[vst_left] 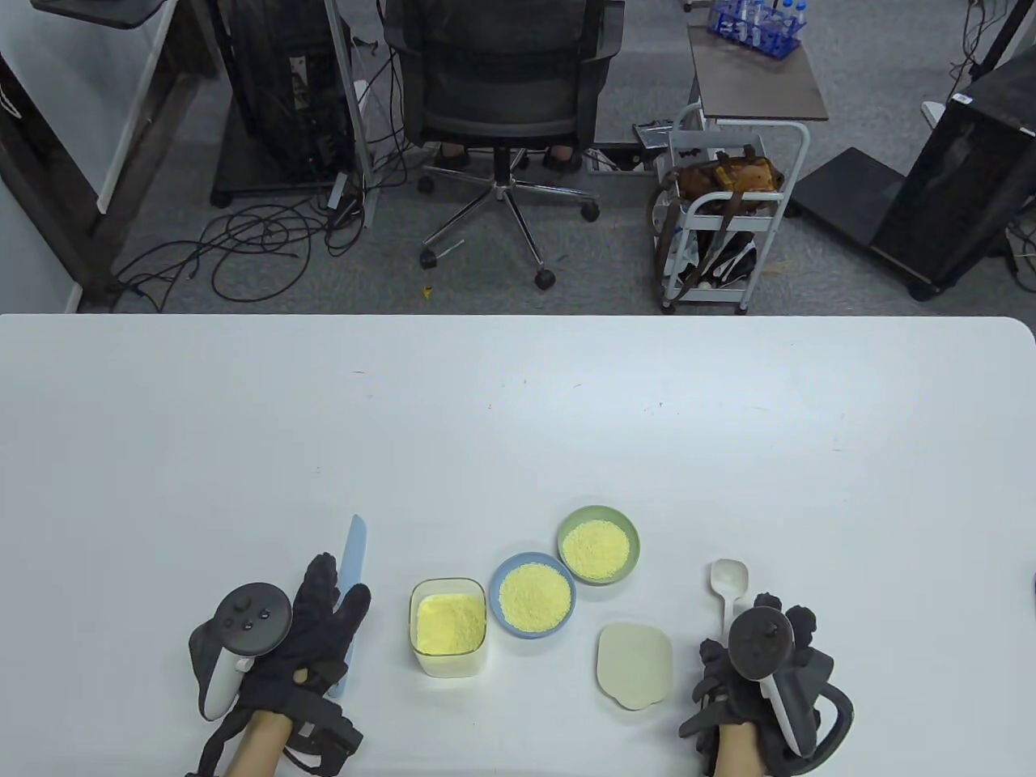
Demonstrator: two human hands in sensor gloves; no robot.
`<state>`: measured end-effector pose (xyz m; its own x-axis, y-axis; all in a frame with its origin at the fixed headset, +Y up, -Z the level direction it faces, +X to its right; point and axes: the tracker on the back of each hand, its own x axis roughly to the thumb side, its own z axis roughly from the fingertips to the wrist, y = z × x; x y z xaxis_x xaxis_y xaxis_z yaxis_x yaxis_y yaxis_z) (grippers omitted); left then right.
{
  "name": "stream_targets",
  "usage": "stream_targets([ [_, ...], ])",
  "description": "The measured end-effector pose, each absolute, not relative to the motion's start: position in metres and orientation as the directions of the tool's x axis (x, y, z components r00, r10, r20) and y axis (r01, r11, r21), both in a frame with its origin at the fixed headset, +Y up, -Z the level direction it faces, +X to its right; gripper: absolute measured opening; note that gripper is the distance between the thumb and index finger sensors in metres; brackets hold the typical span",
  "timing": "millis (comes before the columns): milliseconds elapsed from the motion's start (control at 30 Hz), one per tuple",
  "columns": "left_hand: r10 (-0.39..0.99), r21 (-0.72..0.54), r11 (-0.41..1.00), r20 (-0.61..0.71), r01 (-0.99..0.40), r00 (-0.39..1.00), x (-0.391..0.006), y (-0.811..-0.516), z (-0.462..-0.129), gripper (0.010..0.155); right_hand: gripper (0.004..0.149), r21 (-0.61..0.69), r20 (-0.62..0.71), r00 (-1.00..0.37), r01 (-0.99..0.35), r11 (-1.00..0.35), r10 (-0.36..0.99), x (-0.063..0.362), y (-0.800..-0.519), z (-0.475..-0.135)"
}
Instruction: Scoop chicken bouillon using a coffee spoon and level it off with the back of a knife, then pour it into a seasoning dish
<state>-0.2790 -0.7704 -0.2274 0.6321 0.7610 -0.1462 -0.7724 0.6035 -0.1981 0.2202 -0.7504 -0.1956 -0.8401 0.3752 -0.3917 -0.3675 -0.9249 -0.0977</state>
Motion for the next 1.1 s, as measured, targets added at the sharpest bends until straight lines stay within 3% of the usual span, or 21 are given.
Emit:
stream_targets([
  [67,0.763,-0.198,0.6,-0.15,-0.775,0.629,-0.279,-0.771,-0.228,0.096,0.088,-0.08,-0.289,-0.83,-0.476,-0.876,0.477,0.217,-0.748,-0.195],
  [133,0.763,-0.196,0.6,-0.151,-0.776,0.628,-0.279,-0.77,-0.228,0.096,0.092,0.045,-0.123,-0.799,-0.597,-0.801,0.588,0.207,-0.75,-0.198],
  [300,0.758,-0.194,0.607,-0.147,-0.77,0.635,-0.28,-0.77,-0.228,0.096,0.101,0.297,0.047,-0.797,-0.564,-0.771,0.602,0.178,-0.755,-0.203],
  [533,0.759,-0.197,0.606,-0.149,-0.771,0.634,-0.28,-0.77,-0.228,0.096,0.109,0.474,0.062,-0.864,-0.416,-0.777,0.5,0.156,-0.77,-0.207],
  [700,0.761,-0.204,0.599,-0.153,-0.774,0.63,-0.28,-0.77,-0.228,0.096,0.107,0.484,0.064,-0.899,-0.351,-0.801,0.433,0.148,-0.775,-0.21],
  [1100,0.757,-0.221,0.602,-0.147,-0.767,0.637,-0.277,-0.771,-0.227,0.095,0.098,0.497,0.028,-0.917,-0.333,-0.801,0.398,0.147,-0.78,-0.214],
])
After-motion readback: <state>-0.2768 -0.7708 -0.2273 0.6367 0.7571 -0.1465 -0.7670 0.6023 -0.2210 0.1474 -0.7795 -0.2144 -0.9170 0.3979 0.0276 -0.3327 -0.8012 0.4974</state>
